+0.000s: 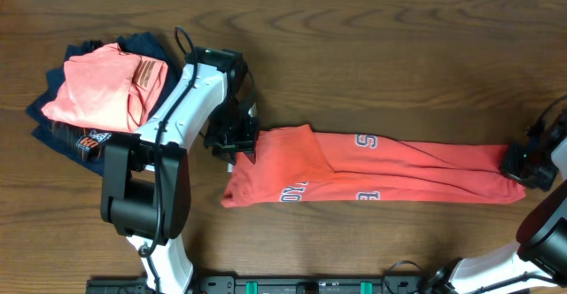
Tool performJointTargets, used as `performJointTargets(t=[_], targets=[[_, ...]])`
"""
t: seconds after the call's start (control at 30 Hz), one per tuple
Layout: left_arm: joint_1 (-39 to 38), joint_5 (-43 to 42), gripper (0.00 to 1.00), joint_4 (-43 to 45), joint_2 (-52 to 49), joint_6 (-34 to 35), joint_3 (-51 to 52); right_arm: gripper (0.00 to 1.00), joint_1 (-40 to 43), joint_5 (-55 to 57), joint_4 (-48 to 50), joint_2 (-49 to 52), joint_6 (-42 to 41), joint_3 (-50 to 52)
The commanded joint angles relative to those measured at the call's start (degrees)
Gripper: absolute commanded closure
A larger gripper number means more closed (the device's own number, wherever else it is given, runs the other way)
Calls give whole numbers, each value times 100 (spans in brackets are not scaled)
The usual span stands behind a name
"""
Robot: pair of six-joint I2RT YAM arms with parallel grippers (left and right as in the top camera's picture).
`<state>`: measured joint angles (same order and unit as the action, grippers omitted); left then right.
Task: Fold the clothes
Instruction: 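Grasp the folded shirt's right end with the right gripper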
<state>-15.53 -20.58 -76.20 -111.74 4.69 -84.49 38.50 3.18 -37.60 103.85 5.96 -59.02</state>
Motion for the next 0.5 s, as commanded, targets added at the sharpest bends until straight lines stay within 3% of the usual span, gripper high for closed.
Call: performJointTargets(t=[0.0, 0.2, 0.47], targets=[[13, 66, 57, 46, 118, 20, 20, 99, 122, 557, -42, 315, 9, 245], [173, 66, 57, 243, 208, 81, 9, 99, 118, 557, -564, 201, -313, -468], [511, -24, 57, 398, 310, 212, 9, 99, -203, -101, -2483, 146, -837, -1867]])
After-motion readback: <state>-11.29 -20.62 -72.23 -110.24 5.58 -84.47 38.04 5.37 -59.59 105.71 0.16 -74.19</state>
